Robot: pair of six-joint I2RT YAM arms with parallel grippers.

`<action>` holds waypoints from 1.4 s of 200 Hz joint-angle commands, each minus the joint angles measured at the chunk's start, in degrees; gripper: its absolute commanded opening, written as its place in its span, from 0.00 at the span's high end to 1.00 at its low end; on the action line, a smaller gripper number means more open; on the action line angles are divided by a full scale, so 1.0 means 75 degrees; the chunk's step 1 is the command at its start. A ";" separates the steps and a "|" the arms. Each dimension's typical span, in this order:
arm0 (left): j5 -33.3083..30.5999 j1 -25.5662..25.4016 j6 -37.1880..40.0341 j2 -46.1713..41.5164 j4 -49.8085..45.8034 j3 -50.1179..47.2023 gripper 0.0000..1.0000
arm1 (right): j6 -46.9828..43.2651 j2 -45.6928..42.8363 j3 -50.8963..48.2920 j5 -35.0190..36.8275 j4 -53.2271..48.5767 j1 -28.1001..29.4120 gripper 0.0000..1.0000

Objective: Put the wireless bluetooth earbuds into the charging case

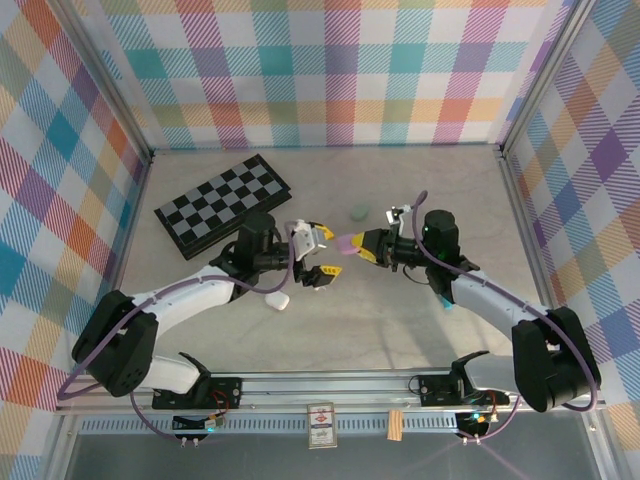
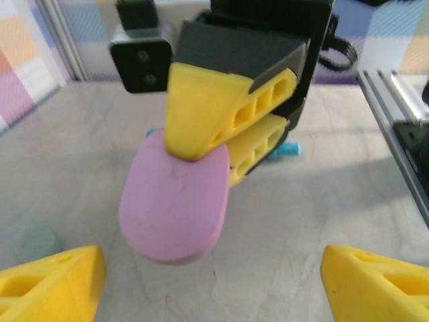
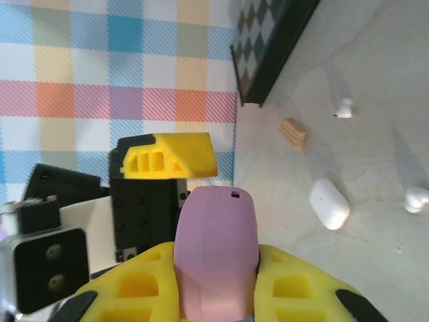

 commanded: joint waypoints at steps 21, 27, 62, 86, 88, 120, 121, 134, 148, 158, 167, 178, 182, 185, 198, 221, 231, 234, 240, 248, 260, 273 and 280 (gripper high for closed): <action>0.0491 0.0159 -0.1531 -0.0219 0.3159 -0.0553 0.17 | 0.2162 -0.0194 -0.0300 -0.0340 0.2943 0.0024 0.94; 0.0520 0.0159 -0.1604 -0.0215 0.3299 -0.0577 0.17 | 0.2346 -0.0205 -0.0330 -0.0311 0.3143 0.0056 0.95; 0.0713 0.0159 -0.1903 -0.0141 0.4237 -0.0696 0.22 | 0.2576 -0.0347 -0.0409 -0.0079 0.3348 0.0412 0.95; 0.1095 0.0159 -0.2100 0.0017 0.4534 -0.0583 0.28 | 0.3014 -0.0089 -0.0472 0.0004 0.4148 0.0627 0.95; 0.1124 0.0159 -0.2109 0.0033 0.4557 -0.0580 0.29 | 0.3032 -0.0071 -0.0476 0.0015 0.4196 0.0647 0.95; 0.1308 0.0160 -0.2251 0.0136 0.5129 -0.0634 0.35 | 0.3250 0.0158 -0.0475 0.0105 0.4729 0.0845 0.95; 0.1310 0.0159 -0.2251 0.0142 0.5131 -0.0636 0.35 | 0.3261 0.0158 -0.0474 0.0103 0.4732 0.0851 0.95; 0.1338 0.0159 -0.2197 0.0125 0.5096 -0.0637 0.37 | 0.3328 0.0181 -0.0447 0.0091 0.4804 0.0875 0.96; 0.1394 0.0159 -0.2117 0.0130 0.5073 -0.0672 0.37 | 0.3340 0.0138 -0.0398 0.0078 0.4785 0.0881 0.96; 0.1431 0.0159 -0.2071 0.0113 0.5050 -0.0684 0.37 | 0.3323 0.0092 -0.0366 0.0080 0.4753 0.0879 0.96; 0.1435 0.0158 -0.2040 0.0101 0.5048 -0.0717 0.37 | 0.3285 0.0054 -0.0335 0.0077 0.4699 0.0870 0.96; 0.1425 0.0159 -0.2006 0.0107 0.5042 -0.0743 0.37 | 0.3235 -0.0013 -0.0295 0.0093 0.4631 0.0869 0.96; 0.1406 0.0159 -0.1995 0.0101 0.5039 -0.0753 0.36 | 0.3202 -0.0043 -0.0281 0.0109 0.4620 0.0876 0.96; 0.1401 0.0159 -0.1986 0.0101 0.5040 -0.0754 0.36 | 0.3183 -0.0060 -0.0285 0.0115 0.4612 0.0871 0.96; 0.1372 0.0159 -0.1970 0.0119 0.5038 -0.0766 0.36 | 0.3105 -0.0151 -0.0250 0.0114 0.4501 0.0878 0.96; 0.1334 0.0159 -0.1950 0.0136 0.5009 -0.0743 0.36 | 0.3050 -0.0268 -0.0238 0.0155 0.4399 0.0879 0.96; 0.1285 0.0159 -0.1910 0.0178 0.5002 -0.0737 0.36 | 0.3030 -0.0307 -0.0231 0.0148 0.4412 0.0876 0.96; 0.1279 0.0159 -0.1905 0.0181 0.5003 -0.0745 0.36 | 0.3021 -0.0312 -0.0227 0.0153 0.4399 0.0880 0.96; 0.1268 0.0159 -0.1906 0.0197 0.5003 -0.0725 0.36 | 0.3001 -0.0350 -0.0225 0.0148 0.4333 0.0878 0.96; 0.1288 0.0159 -0.1909 0.0223 0.5023 -0.0699 0.37 | 0.2941 -0.0386 -0.0212 0.0137 0.4192 0.0878 0.96; 0.1315 0.0159 -0.1947 0.0244 0.5066 -0.0673 0.40 | 0.2887 -0.0425 -0.0232 0.0139 0.4091 0.0869 0.97; 0.1330 0.0159 -0.1959 0.0263 0.5079 -0.0648 0.43 | 0.2910 -0.0428 -0.0238 0.0142 0.4113 0.0872 0.97; 0.1360 0.0159 -0.1959 0.0274 0.5071 -0.0627 0.44 | 0.2921 -0.0427 -0.0237 0.0136 0.4130 0.0879 0.97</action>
